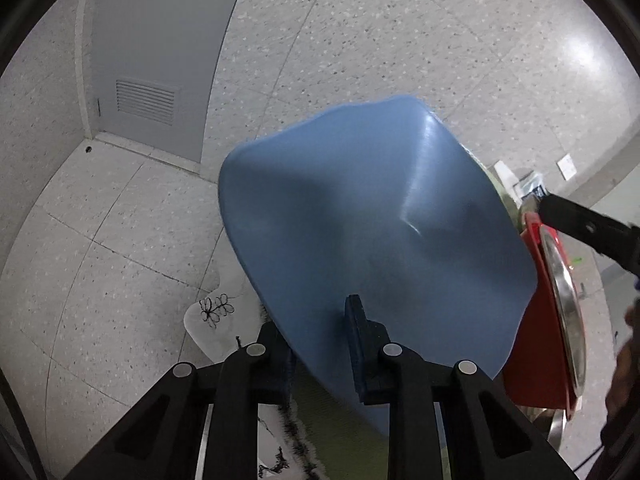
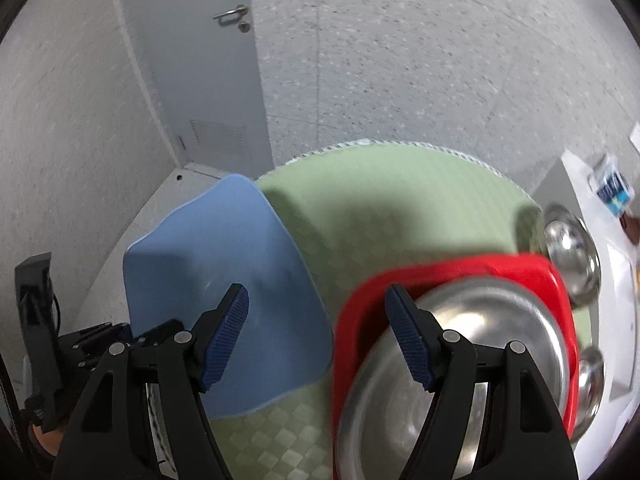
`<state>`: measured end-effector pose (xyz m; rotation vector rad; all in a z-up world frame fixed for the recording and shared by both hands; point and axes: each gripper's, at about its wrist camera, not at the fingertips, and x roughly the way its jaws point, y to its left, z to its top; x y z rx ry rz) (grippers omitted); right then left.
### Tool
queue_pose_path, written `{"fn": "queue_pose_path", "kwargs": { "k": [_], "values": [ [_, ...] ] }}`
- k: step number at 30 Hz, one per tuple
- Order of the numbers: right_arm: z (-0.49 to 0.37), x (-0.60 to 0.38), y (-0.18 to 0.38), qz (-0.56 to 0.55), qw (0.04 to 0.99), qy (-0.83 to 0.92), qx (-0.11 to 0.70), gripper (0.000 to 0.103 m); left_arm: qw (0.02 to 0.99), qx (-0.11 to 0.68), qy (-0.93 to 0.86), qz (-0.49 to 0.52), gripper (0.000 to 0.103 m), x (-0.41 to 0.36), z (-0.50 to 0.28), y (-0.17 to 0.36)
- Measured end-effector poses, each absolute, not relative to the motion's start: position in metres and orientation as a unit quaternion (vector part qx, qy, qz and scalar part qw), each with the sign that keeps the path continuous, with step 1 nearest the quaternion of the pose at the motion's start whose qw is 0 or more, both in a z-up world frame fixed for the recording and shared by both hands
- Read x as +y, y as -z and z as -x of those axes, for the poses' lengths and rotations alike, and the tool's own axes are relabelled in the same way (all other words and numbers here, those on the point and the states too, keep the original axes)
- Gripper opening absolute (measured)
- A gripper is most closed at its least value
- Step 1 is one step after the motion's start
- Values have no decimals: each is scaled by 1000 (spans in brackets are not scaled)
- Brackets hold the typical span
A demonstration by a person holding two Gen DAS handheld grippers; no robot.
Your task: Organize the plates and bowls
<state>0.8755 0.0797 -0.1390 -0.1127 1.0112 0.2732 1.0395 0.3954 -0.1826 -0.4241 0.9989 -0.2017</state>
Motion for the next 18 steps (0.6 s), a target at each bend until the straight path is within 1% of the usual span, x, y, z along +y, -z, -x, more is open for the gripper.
{"fn": "queue_pose_path", "kwargs": {
  "k": [7,10,11,12,13,14,16,18],
  "values": [
    [-899,114,160,122,843,-185,491,70,860,458,111,195,19,396,-1014,191],
    [-911,119,171,141,835,-184,500,65,861,457,110,194,19,398,-1009,193],
    [-916,117,176,132,827,-193,512,55,861,457,107,193,19,397,-1008,193],
    [-919,115,180,124,821,-200,521,40,862,458,104,192,19,396,-1007,192],
    [-922,114,184,116,813,-207,531,33,863,459,99,187,18,390,-1005,191],
    [-922,112,188,106,807,-219,538,27,864,459,94,182,18,388,-1004,189],
    [-920,107,187,99,807,-228,535,18,864,462,80,183,18,383,-999,184],
    [-919,100,184,80,808,-238,532,15,865,459,73,189,18,381,-995,178]
  ]
}}
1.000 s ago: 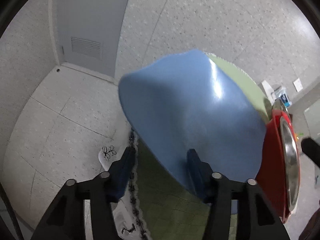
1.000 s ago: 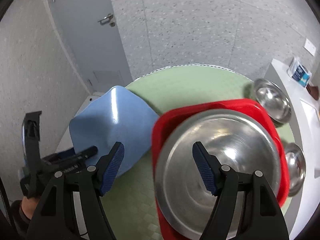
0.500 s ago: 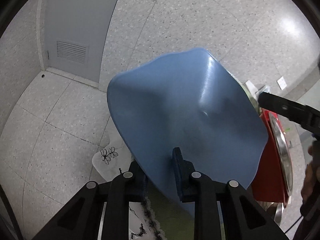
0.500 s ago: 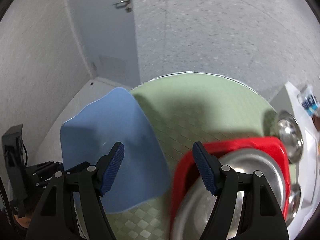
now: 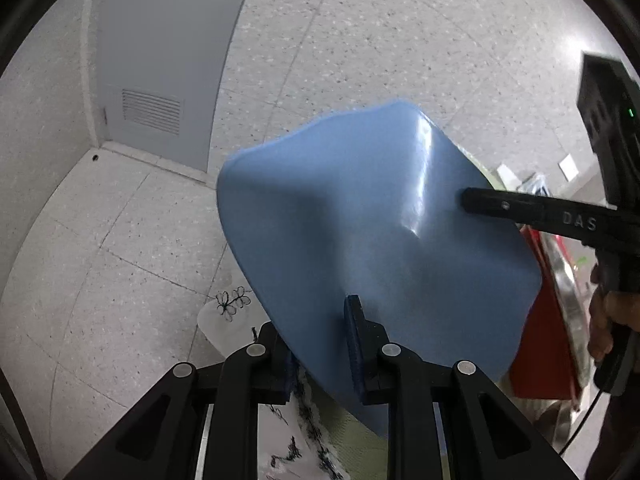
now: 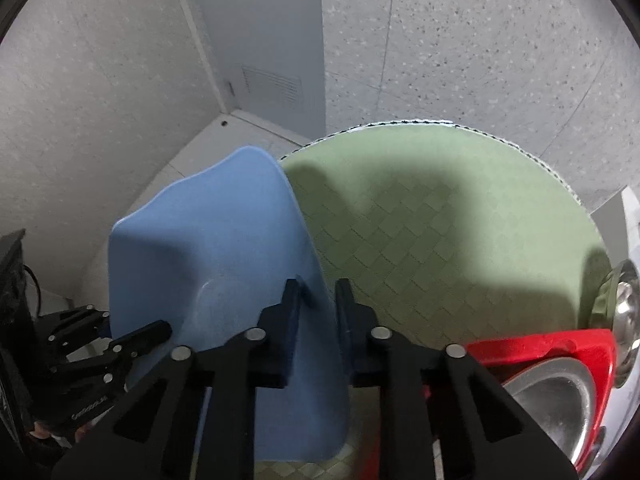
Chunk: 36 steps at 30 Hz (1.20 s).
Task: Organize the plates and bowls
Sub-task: 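Lift the light-blue plate with both grippers and lay it on the bowl in the basin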
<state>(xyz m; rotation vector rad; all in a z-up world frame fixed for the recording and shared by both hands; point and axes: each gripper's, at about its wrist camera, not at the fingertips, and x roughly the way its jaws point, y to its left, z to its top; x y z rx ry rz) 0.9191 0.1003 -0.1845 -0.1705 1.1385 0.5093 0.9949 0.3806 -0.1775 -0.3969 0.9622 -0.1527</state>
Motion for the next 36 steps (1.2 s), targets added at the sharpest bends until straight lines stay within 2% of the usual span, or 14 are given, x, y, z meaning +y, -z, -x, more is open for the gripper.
{"fn": "queue_pose_path", "kwargs": {
  "k": [8,15,21,25,36],
  "values": [
    [-897,72,135,32,833,-275,479,12,898,402,47,173,15,341,-961,109],
    [-871,-4,103,-10,856,-275,437,12,916,370,65,139,15,249,-931,64],
    [-851,-86,116,-35,864,-246,438,12,909,388,91,123,15,151,-920,69],
    [-838,-122,137,-41,861,-232,450,12,903,402,88,120,15,112,-927,75],
    [-820,-149,180,-36,848,-222,479,14,897,426,64,102,15,76,-957,84]
  ]
}}
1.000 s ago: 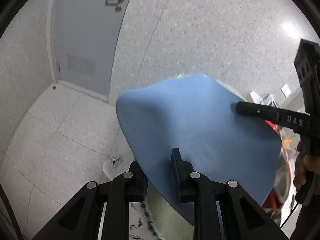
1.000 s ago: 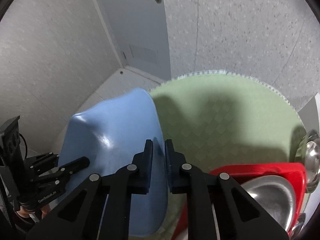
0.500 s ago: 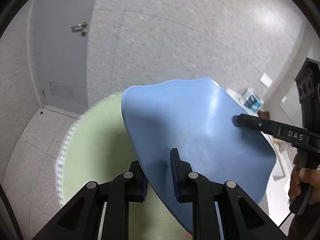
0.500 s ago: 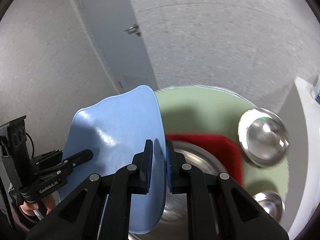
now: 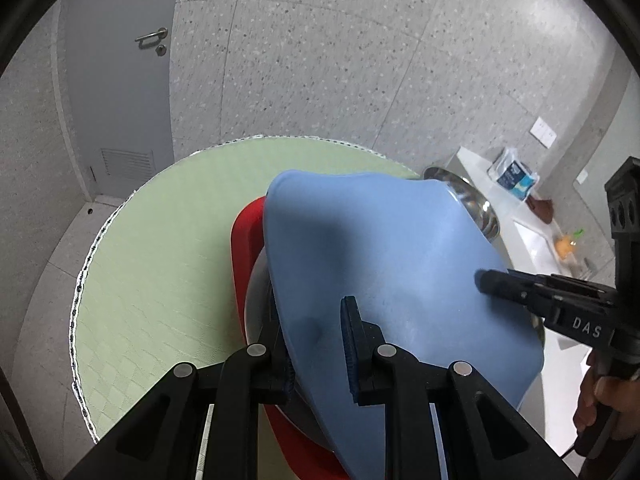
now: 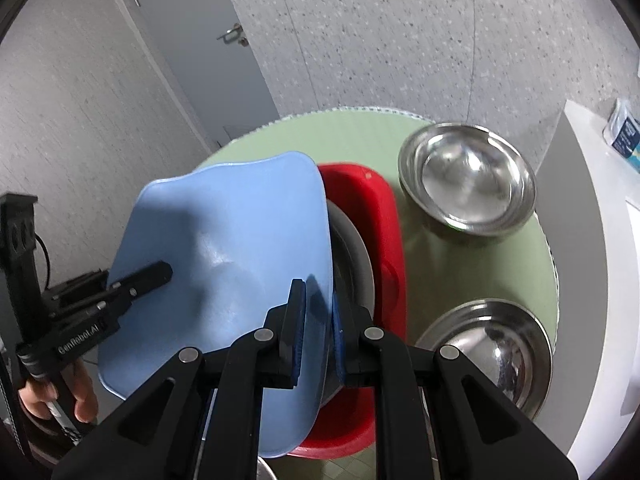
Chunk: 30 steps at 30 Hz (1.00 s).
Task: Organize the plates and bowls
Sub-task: 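Lift the light-blue plate with both grippers and lay it on the bowl in the basin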
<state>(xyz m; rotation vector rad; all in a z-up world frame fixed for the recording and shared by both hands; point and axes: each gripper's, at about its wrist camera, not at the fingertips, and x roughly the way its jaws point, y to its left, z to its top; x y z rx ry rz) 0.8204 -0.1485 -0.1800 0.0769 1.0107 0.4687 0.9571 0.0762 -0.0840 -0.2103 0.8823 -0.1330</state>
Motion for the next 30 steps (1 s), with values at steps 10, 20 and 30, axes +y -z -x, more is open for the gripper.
{"fn": "queue_pose_path", "kwargs": {
  "k": [10,20,30],
  "values": [
    [-808,-150,195,-21,856,-191,480,15,895,435,68,68,19,62,-971,100],
    [-796,-138,192,-13,869,-155,470,41,895,433,89,62,42,64,-976,103],
    [-779,-149,180,-34,879,-141,454,42,908,404,82,73,93,67,-957,90]
  ]
}}
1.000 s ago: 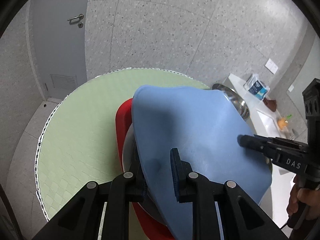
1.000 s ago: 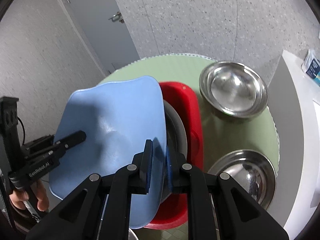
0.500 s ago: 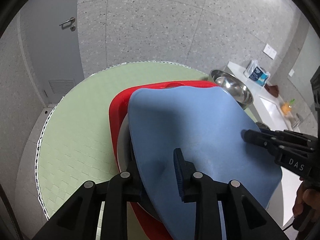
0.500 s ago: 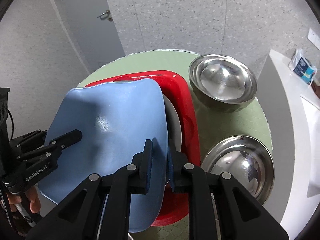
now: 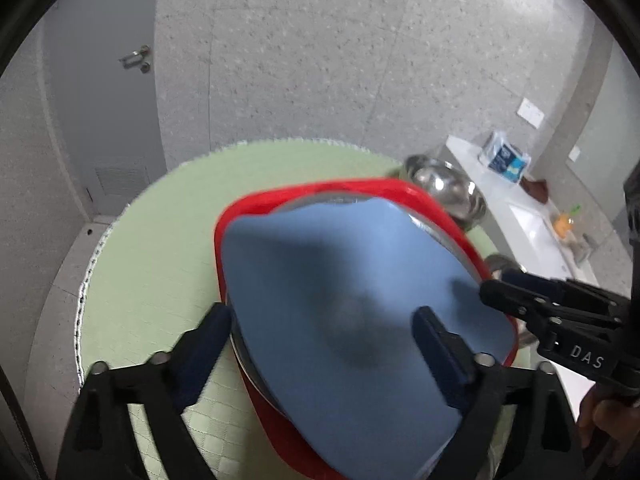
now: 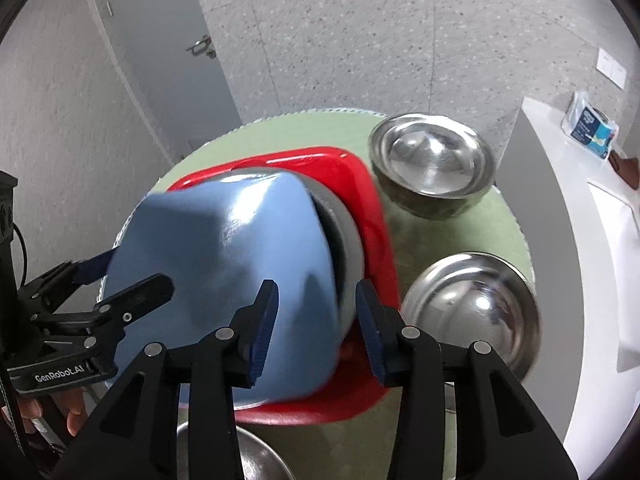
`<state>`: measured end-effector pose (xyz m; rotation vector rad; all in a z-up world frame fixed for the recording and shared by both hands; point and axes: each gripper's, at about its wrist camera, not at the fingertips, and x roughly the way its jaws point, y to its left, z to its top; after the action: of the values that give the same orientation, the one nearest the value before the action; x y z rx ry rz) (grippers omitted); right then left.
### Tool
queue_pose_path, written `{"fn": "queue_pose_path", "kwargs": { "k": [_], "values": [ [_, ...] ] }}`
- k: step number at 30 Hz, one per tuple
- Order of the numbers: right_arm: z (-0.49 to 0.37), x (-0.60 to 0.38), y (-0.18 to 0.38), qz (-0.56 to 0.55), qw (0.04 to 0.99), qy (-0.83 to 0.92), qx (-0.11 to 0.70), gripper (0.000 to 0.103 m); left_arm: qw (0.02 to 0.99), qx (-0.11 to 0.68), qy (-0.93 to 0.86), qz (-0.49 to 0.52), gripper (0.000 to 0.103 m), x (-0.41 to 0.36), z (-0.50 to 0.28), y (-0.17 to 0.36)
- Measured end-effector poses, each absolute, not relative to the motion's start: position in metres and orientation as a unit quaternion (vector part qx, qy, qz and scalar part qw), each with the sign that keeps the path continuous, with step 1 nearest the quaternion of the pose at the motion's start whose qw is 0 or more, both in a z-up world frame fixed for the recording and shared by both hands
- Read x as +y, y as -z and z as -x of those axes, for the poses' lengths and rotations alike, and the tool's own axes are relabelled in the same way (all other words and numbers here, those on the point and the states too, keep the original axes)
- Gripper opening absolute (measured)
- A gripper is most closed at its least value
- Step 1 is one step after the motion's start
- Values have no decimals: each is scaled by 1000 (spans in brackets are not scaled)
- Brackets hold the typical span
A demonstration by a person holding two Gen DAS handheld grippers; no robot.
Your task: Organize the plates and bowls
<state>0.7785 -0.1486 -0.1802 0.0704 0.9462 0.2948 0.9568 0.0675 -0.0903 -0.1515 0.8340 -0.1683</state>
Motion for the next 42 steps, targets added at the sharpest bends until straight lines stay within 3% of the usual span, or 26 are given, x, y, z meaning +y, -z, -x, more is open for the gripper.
{"fn": "queue_pose_path", "kwargs": {
  "k": [4,6,13,28,29,30,35,36,42],
  "values": [
    [-771,-168,171,-49,886,-132,442,44,918,387,52,64,94,58,-949,78],
    [-766,-187,166,-59,891,-125,432,52,925,373,40,53,95,49,-943,70],
    [-769,-252,170,-69,897,-100,426,53,937,347,35,39,100,-19,-923,60],
    [-827,-325,258,-77,811,-241,527,53,918,393,-37,44,100,-175,-948,88],
    [-829,-325,262,-81,803,-258,531,48,916,397,-44,42,100,-182,-949,89],
    [-831,-324,265,-85,797,-270,533,35,914,400,-48,41,99,-188,-950,89],
    [-838,-327,275,-88,778,-311,540,16,901,427,-69,45,83,-213,-959,94],
    [-840,-329,277,-90,776,-313,540,14,895,437,-73,52,74,-218,-962,96],
    [-846,-335,284,-99,767,-328,543,13,884,459,-87,25,69,-235,-979,105]
  ]
}}
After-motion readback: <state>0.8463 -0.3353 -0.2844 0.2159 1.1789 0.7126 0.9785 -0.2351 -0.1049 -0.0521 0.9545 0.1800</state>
